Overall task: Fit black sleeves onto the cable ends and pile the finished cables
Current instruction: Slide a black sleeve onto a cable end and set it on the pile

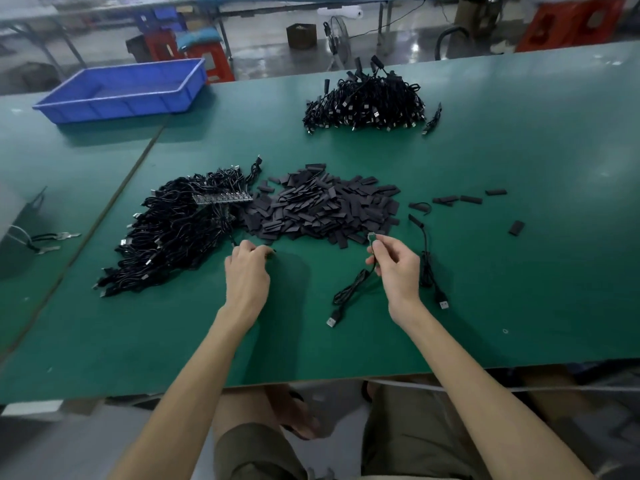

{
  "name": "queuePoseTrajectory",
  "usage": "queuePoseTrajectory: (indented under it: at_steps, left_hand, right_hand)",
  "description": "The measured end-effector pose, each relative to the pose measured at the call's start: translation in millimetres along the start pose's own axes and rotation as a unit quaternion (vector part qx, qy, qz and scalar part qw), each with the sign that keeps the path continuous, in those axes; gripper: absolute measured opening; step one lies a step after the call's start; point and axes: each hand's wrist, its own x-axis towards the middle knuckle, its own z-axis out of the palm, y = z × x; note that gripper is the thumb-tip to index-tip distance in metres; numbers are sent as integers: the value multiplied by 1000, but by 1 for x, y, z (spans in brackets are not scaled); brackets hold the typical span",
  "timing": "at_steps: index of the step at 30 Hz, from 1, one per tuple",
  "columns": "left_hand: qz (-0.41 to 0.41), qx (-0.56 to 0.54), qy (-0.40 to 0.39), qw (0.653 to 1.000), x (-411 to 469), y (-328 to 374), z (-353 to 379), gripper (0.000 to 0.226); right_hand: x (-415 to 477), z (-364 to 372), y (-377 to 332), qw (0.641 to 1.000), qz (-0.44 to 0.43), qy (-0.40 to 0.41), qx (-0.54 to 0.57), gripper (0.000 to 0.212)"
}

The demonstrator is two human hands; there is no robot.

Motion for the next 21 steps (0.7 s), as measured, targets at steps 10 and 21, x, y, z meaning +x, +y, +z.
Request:
queuePoseTrajectory:
  at_steps: [10, 21]
  left_hand:
    - [278, 26, -44, 959, 22, 85, 25, 63]
    - [290, 23, -37, 956, -7, 60, 33, 46]
  right_hand:
    - [-3, -3, 11, 987, -54, -52, -141, 20]
    - [-4, -5, 9, 987, -63, -65, -134, 13]
